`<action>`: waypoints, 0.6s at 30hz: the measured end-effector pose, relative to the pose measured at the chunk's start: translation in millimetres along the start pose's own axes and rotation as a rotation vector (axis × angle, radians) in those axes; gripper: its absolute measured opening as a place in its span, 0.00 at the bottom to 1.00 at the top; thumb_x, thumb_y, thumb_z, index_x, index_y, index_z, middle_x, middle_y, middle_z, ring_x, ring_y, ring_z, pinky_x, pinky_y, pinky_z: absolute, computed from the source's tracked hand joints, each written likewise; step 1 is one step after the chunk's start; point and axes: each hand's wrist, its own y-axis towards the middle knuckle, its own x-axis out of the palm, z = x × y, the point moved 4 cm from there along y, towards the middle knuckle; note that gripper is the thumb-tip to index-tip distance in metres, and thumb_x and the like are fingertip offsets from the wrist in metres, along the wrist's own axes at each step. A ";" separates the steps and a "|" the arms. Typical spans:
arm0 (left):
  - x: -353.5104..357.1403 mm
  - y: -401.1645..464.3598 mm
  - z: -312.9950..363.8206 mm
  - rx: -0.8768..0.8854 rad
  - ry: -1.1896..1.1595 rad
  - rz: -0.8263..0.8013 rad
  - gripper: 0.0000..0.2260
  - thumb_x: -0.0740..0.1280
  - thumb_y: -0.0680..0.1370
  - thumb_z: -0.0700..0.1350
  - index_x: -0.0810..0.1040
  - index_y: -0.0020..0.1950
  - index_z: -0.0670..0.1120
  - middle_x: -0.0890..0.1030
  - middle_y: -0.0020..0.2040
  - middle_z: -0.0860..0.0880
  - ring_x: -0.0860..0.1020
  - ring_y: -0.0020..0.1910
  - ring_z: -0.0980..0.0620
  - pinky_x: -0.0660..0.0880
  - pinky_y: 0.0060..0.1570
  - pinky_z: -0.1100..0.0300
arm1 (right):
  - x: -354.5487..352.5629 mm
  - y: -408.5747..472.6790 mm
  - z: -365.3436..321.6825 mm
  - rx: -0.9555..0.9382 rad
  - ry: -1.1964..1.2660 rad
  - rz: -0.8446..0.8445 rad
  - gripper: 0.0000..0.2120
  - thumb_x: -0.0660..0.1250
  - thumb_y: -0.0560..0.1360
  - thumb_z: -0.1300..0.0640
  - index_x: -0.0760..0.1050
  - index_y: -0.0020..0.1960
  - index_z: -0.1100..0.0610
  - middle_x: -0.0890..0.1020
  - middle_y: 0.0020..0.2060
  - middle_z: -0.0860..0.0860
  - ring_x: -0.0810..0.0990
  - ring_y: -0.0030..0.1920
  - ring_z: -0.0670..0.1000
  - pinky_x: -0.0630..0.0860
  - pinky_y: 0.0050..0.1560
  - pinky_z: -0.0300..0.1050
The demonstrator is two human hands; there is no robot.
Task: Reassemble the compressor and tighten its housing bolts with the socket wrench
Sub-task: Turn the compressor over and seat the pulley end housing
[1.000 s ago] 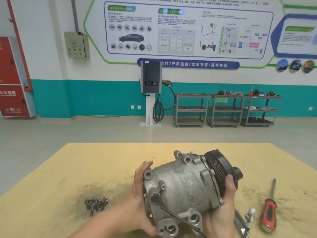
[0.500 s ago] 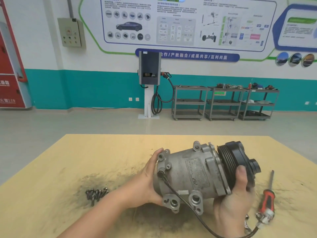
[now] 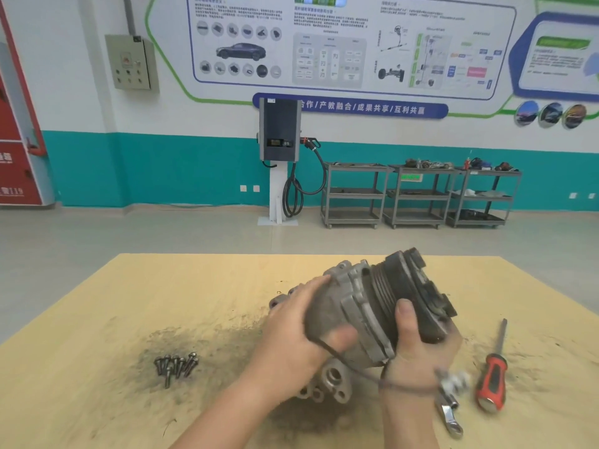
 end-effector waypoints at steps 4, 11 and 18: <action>-12.2 6.3 -19.8 -0.225 -0.254 0.267 0.31 0.47 0.67 0.76 0.59 0.69 0.72 0.72 0.66 0.64 0.73 0.55 0.72 0.70 0.44 0.73 | 20.6 -7.2 -1.1 -0.036 -0.016 -0.073 0.44 0.79 0.53 0.42 0.63 0.63 0.52 0.78 0.53 0.46 0.80 0.45 0.33 0.77 0.46 0.29; -19.3 -6.4 -54.4 -0.426 -0.247 0.465 0.43 0.45 0.65 0.77 0.79 0.63 0.51 0.81 0.62 0.48 0.73 0.69 0.45 0.63 0.73 0.43 | 59.9 -28.6 11.0 -0.041 -0.186 -0.274 0.42 0.82 0.49 0.44 0.61 0.55 0.32 0.80 0.49 0.39 0.80 0.49 0.35 0.77 0.44 0.30; -22.4 -19.5 -92.5 -0.556 -0.646 0.543 0.40 0.51 0.67 0.76 0.77 0.66 0.51 0.82 0.60 0.50 0.80 0.59 0.52 0.75 0.61 0.51 | 96.3 -23.5 16.8 -0.048 -0.416 -0.565 0.43 0.80 0.48 0.36 0.57 0.54 0.26 0.79 0.51 0.36 0.79 0.50 0.34 0.76 0.45 0.33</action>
